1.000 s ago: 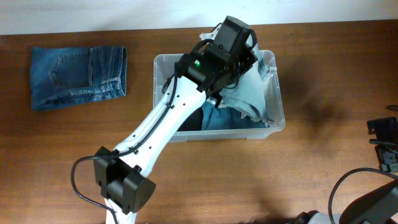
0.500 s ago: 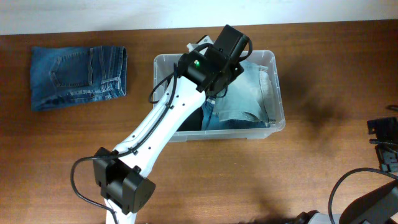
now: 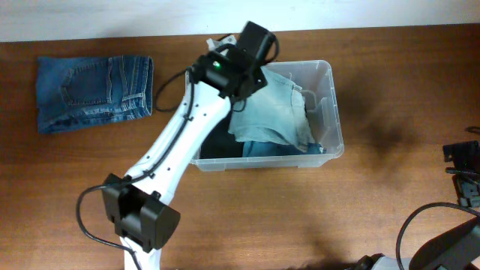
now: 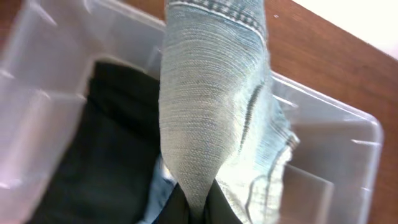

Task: Pack container
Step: 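Lower the light-blue jeans into the container and release, then withdraw the left gripper toward the dark-blue jeans at top left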

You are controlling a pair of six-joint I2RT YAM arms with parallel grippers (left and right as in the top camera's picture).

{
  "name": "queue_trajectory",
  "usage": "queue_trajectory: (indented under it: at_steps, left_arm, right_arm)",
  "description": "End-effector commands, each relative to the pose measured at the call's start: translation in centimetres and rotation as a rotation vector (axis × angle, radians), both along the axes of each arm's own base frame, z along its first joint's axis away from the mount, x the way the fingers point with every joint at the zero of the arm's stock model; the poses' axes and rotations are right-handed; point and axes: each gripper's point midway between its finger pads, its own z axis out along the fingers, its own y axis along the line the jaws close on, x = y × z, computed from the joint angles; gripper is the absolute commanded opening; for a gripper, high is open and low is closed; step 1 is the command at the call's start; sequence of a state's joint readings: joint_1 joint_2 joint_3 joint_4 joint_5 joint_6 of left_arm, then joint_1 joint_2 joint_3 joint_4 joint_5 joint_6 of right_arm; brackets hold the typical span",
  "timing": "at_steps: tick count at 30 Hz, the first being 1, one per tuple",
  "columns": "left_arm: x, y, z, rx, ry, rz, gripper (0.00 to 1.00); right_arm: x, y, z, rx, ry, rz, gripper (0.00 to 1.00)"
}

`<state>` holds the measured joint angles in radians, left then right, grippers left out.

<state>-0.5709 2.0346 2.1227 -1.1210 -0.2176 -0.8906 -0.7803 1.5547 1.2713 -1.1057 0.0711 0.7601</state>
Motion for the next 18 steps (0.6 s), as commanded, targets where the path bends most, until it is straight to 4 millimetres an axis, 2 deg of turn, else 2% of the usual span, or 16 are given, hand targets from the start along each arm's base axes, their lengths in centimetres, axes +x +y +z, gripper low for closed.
queue_trajectory:
  at_steps: [1,2,4,5,6,9,18]
  left_arm:
    - [1.5,3.4,2.1,0.116,-0.068,-0.088,0.22]
    - [1.6,3.5,1.9,0.124,-0.061,-0.116,0.37]
    - [1.8,3.6,1.3,0.132,-0.041,-0.174,0.55]
    - [1.8,3.6,0.8,0.132,-0.026,-0.191,0.8]
    - [1.7,3.6,0.5,0.133,-0.014,-0.199,0.99]
    - [1.8,3.8,-0.4,0.145,0.01,-0.196,0.99]
    - [2.4,3.9,-0.1,0.271,-0.035,-0.36,0.99]
  right_arm:
    - [-0.3,-0.2,0.2,-0.013,0.002,-0.016,0.98]
    - [-0.3,-0.2,0.2,-0.013,0.002,-0.016,0.98]
    - [-0.3,-0.2,0.2,-0.013,0.002,-0.016,0.99]
    - [-0.3,-0.2,0.2,-0.013,0.002,-0.016,0.98]
    - [-0.3,-0.2,0.2,-0.013,0.002,-0.016,0.98]
    - [-0.3,-0.2,0.2,-0.013,0.002,-0.016,0.98]
    - [-0.3,-0.2,0.2,-0.013,0.002,-0.016,0.98]
